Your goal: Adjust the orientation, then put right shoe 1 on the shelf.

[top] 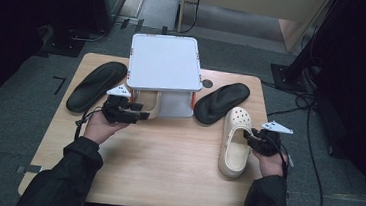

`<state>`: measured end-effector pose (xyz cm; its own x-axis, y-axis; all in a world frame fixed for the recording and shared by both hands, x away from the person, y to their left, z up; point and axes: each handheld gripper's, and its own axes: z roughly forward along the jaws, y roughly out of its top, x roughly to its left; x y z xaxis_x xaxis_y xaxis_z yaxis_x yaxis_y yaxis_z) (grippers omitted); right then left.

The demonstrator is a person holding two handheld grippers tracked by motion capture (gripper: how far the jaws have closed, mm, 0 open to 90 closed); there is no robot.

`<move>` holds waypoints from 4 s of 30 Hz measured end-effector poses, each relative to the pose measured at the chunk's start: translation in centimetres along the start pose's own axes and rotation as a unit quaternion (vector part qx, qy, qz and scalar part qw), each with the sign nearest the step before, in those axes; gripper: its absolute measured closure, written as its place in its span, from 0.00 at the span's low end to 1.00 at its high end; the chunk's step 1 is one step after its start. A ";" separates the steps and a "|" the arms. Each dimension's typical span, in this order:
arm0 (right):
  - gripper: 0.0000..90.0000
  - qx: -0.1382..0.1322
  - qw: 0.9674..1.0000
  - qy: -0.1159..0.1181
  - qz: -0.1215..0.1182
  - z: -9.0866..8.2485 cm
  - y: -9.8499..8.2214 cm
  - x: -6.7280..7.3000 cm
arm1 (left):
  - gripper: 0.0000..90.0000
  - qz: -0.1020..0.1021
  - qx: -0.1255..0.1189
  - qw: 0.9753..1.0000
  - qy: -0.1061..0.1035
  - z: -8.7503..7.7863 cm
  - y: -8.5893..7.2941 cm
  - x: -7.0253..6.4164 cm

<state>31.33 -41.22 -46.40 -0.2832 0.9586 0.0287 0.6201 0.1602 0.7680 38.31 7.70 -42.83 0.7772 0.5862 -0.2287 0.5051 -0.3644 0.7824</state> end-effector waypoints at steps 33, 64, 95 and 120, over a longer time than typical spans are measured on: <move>0.83 -0.045 0.998 0.021 -0.030 -3.3 3.2 4.9 | 0.58 -0.022 -0.026 0.999 0.005 -2.7 0.9 1.0; 0.83 -0.024 0.989 0.103 -0.103 5.1 8.7 14.8 | 0.64 -0.012 -0.051 0.998 0.027 -5.9 5.6 2.7; 0.58 -0.031 0.989 0.120 -0.084 7.8 8.0 16.3 | 0.86 -0.019 -0.050 0.998 0.041 -3.2 7.0 5.4; 0.76 -0.027 0.980 0.179 -0.081 1.8 2.4 14.8 | 0.92 -0.024 -0.053 0.998 0.030 -3.2 6.8 5.5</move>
<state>29.98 -26.20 -45.30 -0.6196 0.7759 0.1188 0.5090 0.2820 0.8133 44.86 10.76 -36.91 0.7275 0.6443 -0.2359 0.4967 -0.2573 0.8289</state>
